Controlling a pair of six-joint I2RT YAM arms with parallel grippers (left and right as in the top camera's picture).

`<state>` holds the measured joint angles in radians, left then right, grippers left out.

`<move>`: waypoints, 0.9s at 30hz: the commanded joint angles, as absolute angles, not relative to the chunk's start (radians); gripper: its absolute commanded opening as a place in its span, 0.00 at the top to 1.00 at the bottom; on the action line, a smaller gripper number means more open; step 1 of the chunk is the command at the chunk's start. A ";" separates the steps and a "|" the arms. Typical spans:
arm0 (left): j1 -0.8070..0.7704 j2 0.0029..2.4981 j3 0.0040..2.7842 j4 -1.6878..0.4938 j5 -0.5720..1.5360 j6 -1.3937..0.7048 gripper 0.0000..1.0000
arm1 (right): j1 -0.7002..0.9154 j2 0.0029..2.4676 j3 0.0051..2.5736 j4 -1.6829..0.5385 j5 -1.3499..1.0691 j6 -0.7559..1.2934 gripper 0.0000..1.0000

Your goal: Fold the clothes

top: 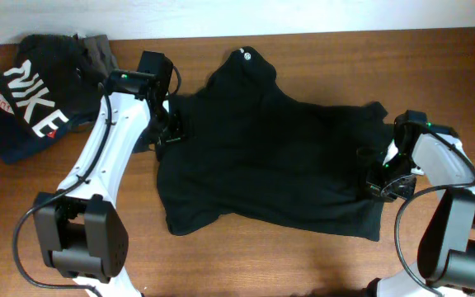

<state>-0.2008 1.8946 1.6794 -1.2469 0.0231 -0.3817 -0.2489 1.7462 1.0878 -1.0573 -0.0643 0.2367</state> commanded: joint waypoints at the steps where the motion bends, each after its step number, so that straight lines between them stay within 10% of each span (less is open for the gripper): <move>1: -0.202 1.896 1.682 -1.246 0.030 -0.361 0.02 | -0.257 1.776 1.060 -1.016 -0.005 0.271 0.91; 27: -0.207 1.896 1.682 -1.247 0.030 -0.361 0.02 | -0.466 1.717 0.925 -1.058 -0.017 0.455 0.96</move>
